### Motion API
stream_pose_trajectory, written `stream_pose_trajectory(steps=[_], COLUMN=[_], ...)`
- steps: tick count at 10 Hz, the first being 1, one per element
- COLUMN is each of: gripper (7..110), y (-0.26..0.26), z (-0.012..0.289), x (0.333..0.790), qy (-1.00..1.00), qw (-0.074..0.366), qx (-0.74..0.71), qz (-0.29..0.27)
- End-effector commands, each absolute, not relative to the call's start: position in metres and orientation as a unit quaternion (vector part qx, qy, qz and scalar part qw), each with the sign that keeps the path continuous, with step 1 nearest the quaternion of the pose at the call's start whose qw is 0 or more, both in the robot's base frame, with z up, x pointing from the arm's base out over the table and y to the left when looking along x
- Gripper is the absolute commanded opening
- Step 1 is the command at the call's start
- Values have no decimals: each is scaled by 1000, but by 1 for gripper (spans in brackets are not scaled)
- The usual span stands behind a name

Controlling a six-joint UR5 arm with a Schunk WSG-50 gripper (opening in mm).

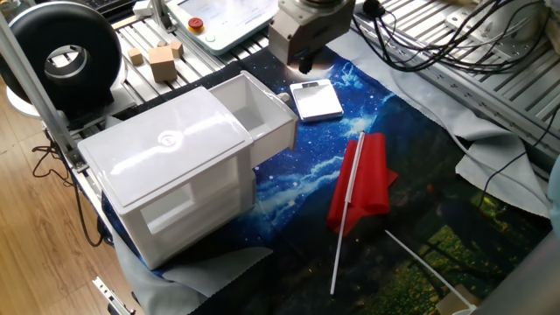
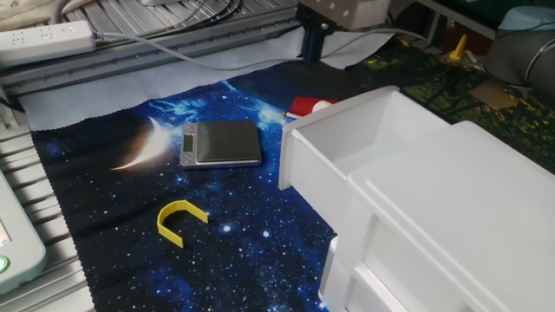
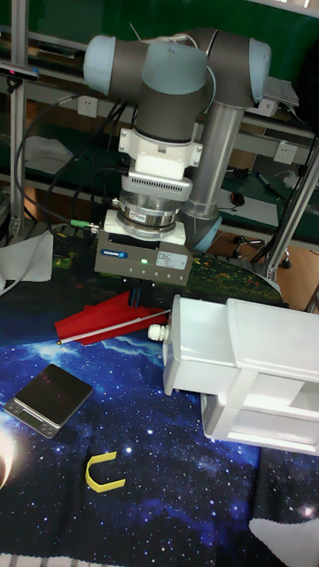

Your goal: Use the gripper to push and close the drawer

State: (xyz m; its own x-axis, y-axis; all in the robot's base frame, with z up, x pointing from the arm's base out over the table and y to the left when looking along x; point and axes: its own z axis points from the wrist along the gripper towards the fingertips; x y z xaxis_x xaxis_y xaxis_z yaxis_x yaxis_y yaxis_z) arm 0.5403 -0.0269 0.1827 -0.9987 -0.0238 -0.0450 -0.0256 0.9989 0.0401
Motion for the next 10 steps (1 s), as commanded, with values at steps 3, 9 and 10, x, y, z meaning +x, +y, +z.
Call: stream_pose_trajectory(steps=[3,9,10], gripper=[7,7,7], y=[-16,-20,-20], z=[170,163,159], x=[531,517,518], qy=[998,998,999], qw=[9,-14,-11], qx=[-6,28,31], qz=[56,47,41])
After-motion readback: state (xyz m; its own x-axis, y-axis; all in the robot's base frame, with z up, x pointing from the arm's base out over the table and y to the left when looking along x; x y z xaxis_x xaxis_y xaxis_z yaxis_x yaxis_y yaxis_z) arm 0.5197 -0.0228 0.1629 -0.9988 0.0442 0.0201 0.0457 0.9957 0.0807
